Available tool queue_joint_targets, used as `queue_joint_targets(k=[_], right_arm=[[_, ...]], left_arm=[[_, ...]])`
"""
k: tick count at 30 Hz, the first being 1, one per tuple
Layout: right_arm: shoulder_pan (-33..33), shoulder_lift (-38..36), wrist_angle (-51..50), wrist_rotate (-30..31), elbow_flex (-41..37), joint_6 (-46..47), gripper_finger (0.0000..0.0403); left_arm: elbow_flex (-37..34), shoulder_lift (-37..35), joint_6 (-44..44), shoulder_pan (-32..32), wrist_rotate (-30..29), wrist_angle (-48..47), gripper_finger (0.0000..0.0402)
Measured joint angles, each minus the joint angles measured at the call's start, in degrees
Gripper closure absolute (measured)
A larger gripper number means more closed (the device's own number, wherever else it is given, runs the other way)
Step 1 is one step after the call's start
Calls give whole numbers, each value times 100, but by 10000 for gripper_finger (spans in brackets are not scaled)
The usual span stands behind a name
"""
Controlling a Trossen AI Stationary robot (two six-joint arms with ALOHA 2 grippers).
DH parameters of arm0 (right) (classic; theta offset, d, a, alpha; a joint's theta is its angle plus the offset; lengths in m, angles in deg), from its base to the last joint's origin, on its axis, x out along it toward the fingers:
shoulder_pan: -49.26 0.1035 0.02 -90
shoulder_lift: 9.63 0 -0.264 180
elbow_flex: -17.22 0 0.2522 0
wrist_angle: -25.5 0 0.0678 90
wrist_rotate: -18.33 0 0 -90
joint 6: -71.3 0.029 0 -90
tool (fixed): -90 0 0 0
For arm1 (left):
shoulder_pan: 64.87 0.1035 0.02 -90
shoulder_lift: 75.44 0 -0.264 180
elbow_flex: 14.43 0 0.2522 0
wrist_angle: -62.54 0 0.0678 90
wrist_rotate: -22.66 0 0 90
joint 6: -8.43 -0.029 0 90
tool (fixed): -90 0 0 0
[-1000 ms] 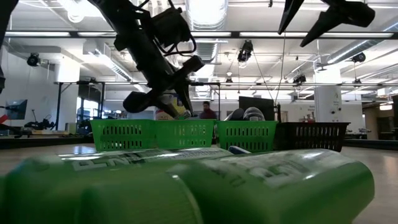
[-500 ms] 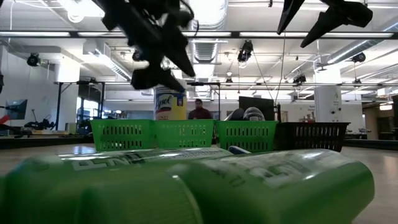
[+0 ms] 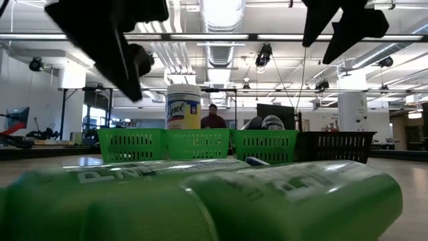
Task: Pick & Place Travel size toiletries
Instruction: Put the blue razor into the middle green bin
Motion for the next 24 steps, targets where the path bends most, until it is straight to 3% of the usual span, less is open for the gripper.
queue_joint_targets(k=[3, 7, 14, 24], right_arm=[[35, 140, 8, -42, -4, -6, 126], [58, 303, 13, -75, -5, 5, 140], [192, 378, 13, -29, -7, 310, 156], [463, 378, 1, 378, -65, 757, 129]], left_arm=[[58, 366, 390, -276, -460, 36, 198], [259, 894, 865, -570, -439, 101, 198], [917, 1640, 942, -1007, -394, 354, 198], [1433, 2283, 1588, -1253, -1037, 274, 198]])
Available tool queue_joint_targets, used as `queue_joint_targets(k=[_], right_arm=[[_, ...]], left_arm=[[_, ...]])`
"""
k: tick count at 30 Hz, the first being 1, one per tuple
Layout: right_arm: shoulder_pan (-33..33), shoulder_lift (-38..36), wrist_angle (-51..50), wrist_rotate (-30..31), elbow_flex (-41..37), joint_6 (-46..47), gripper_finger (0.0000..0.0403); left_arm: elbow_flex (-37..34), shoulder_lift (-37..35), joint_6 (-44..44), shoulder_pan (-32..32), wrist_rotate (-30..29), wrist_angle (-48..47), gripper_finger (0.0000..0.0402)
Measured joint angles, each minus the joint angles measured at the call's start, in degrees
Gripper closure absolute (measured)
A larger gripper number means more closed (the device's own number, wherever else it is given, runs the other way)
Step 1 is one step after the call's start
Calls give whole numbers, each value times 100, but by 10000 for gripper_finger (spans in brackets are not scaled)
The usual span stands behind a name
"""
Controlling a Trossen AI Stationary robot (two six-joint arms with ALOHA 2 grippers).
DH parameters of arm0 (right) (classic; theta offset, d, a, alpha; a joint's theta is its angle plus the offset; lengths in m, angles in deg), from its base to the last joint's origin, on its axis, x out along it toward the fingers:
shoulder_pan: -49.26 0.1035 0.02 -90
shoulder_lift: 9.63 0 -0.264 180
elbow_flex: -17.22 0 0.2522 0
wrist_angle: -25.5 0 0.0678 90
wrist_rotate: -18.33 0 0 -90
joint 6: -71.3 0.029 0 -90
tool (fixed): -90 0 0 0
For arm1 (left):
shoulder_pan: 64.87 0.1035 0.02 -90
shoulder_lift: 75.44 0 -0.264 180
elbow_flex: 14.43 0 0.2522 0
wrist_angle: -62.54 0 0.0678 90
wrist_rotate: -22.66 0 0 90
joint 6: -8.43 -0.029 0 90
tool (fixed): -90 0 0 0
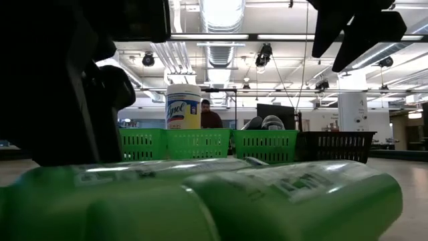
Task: Pick & Place Travel size toiletries
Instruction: Put the blue razor into the middle green bin
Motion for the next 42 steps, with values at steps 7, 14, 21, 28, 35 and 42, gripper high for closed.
queue_joint_targets(k=[7, 14, 21, 28, 35, 42], right_arm=[[47, 0, 1, 82, -101, 121, 106], [47, 0, 8, 82, -226, 194, 92], [47, 0, 16, 80, -340, 459, 84], [47, 0, 57, 80, -363, 525, 82], [47, 0, 47, 78, -465, 628, 104], [47, 0, 58, 80, -523, 728, 121]], left_arm=[[199, 131, 164, -129, -210, -76, 198], [216, 124, 810, -146, -565, -167, 198], [576, 33, 1048, 20, -932, -224, 204], [428, 119, 1222, 398, -794, -330, 230], [349, 270, 1041, 512, -443, -78, 230], [344, 288, 1244, 512, -494, -229, 226]])
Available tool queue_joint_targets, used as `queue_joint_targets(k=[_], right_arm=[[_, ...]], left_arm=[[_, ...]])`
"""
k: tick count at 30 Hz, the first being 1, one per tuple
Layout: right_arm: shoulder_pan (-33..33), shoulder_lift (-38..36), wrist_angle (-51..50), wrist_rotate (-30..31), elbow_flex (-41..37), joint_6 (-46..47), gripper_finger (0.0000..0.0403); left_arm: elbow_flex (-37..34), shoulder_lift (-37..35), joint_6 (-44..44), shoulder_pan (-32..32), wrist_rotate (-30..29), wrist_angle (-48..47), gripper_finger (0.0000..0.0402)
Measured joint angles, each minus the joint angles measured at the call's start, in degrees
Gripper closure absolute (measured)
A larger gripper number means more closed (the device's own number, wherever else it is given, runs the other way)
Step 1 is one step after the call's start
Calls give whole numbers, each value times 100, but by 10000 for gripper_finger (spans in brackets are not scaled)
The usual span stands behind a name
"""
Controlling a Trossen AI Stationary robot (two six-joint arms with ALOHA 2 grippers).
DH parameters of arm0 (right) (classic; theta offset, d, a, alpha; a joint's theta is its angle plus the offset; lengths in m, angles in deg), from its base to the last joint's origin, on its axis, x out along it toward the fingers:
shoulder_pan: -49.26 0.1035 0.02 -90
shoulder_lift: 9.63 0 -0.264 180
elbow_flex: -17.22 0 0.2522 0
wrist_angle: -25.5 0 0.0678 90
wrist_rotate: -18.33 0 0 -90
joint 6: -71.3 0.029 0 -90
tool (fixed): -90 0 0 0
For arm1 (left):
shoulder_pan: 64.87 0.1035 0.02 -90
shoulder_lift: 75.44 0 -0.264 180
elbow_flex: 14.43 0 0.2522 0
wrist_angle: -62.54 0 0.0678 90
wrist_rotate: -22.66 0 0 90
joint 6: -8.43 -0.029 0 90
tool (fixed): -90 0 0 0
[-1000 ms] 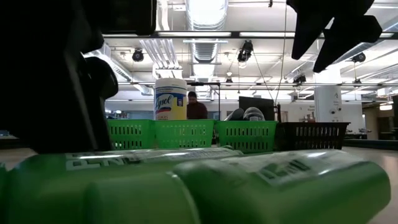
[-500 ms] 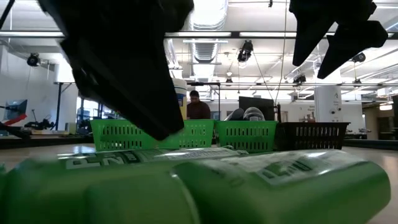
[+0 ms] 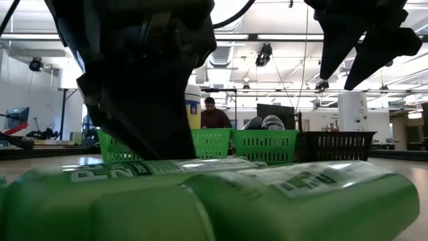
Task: Pick & Place Travel size toiletries
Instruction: Put the blue razor into the middle green bin
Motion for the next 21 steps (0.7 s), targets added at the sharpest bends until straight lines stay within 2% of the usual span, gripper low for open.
queue_joint_targets(k=[7, 16, 21], right_arm=[[0, 0, 17, 24, -20, 35, 133], [1, 0, 10, 36, -22, 33, 146], [187, -54, -116, 494, 15, 388, 156]], left_arm=[[4, 227, -419, -17, -351, -222, 255], [-26, 118, -824, 21, -636, -267, 379], [-99, -254, -562, 337, -624, -363, 379]])
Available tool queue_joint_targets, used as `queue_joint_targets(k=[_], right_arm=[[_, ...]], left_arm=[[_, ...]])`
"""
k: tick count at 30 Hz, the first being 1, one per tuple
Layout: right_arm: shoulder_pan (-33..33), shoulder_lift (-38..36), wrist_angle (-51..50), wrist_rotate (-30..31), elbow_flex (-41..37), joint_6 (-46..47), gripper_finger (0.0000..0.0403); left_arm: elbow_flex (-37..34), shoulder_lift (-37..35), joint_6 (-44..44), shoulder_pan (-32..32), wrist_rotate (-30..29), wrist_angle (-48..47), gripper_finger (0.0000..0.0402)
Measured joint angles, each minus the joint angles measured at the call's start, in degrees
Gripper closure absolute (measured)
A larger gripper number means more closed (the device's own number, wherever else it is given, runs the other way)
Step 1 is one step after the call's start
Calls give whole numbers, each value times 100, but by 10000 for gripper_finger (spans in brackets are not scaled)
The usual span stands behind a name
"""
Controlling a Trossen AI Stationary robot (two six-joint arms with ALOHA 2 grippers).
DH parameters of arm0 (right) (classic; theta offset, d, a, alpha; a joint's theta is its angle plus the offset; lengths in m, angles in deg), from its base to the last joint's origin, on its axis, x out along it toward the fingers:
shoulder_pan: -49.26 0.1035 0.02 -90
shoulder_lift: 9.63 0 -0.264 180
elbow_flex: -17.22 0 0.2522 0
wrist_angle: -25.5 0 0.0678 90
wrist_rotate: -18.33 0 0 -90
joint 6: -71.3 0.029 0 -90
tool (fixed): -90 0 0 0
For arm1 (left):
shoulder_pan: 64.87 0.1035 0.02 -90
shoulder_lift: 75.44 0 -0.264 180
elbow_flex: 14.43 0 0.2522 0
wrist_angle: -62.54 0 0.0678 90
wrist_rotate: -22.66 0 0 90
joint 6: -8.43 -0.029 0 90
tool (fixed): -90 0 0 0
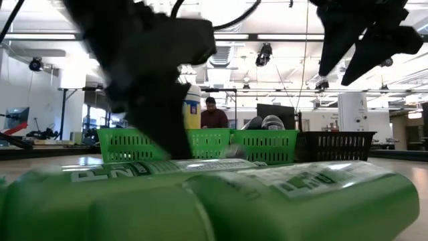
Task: Pick & Place Travel size toiletries
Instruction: Put the blue razor into the middle green bin
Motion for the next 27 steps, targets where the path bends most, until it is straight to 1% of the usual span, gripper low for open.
queue_joint_targets(k=[3, 5, 10, 12, 14, 17, 19, 21, 23, 27], right_arm=[[192, -143, -309, 357, 31, 598, 160], [300, -221, -573, 452, 31, 1040, 161], [531, -354, -1416, 806, 31, 2378, 149], [581, -402, -1652, 967, 31, 2905, 142], [588, -423, -1744, 1150, 31, 3262, 136], [580, -438, -1755, 1416, 31, 3435, 128], [561, -439, -1755, 1468, 31, 3424, 123], [560, -438, -1753, 1467, 31, 3386, 118], [560, -438, -1757, 1467, 31, 3387, 115], [560, -438, -1767, 1467, 31, 3380, 108]], left_arm=[[-140, -427, 389, 275, 68, 60, 376], [-268, -755, 545, 483, 56, 132, 379], [-785, -1767, 991, 1127, -242, 500, 379], [-1122, -2089, 1296, 1464, -293, 836, 377], [-1507, -2314, 1518, 1833, -193, 1335, 377], [-1970, -2447, 1896, 2366, 171, 1970, 379], [-2183, -2406, 2152, 2653, 403, 2020, 380], [-2291, -2323, 2227, 2861, 610, 2011, 378], [-2334, -2307, 2226, 2946, 650, 1984, 376], [-2338, -2272, 2146, 2998, 527, 1973, 370]])
